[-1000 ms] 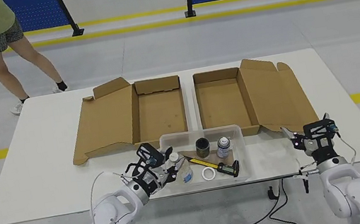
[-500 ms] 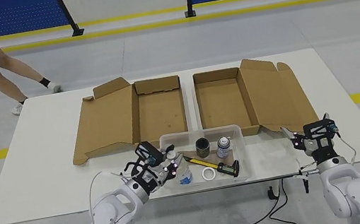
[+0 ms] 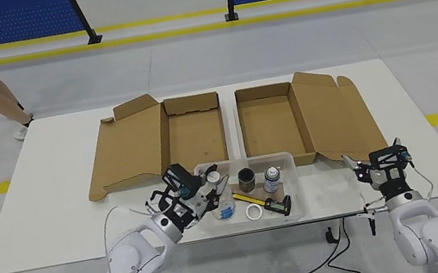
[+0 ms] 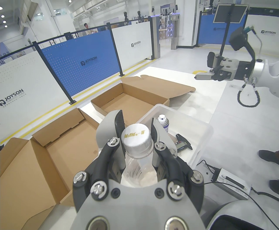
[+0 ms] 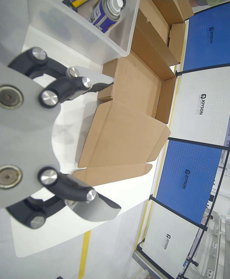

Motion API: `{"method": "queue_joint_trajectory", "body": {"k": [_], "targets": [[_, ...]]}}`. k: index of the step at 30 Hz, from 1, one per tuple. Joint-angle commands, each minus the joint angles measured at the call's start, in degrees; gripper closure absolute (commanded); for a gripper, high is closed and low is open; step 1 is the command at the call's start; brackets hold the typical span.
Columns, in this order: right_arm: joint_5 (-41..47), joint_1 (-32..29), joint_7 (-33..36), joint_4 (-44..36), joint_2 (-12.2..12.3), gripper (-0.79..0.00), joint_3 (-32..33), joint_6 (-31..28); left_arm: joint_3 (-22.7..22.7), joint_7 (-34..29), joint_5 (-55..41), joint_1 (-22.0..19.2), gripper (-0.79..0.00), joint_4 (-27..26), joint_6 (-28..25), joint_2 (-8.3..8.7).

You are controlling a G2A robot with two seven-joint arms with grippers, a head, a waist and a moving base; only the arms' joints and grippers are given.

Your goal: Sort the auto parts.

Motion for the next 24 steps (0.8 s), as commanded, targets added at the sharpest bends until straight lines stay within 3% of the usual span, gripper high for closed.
{"method": "queue_joint_trajectory", "body": {"k": [1,13,24], "targets": [[0.0,0.0,0.0,0.0,0.0,-0.785,0.0,0.0,-0.1,-0.1,-0.3,0.1,0.0,-1.0,-0.4,0.04],[0.0,0.0,0.0,0.0,0.0,-0.785,0.0,0.0,-1.0,-0.6,-1.6,-0.5,0.0,-3.3,-0.2,0.15],[0.0,0.0,0.0,0.0,0.0,-0.785,0.0,0.0,0.0,-0.4,-0.6,-9.0,0.0,1.7,7.7,-0.79]]}}
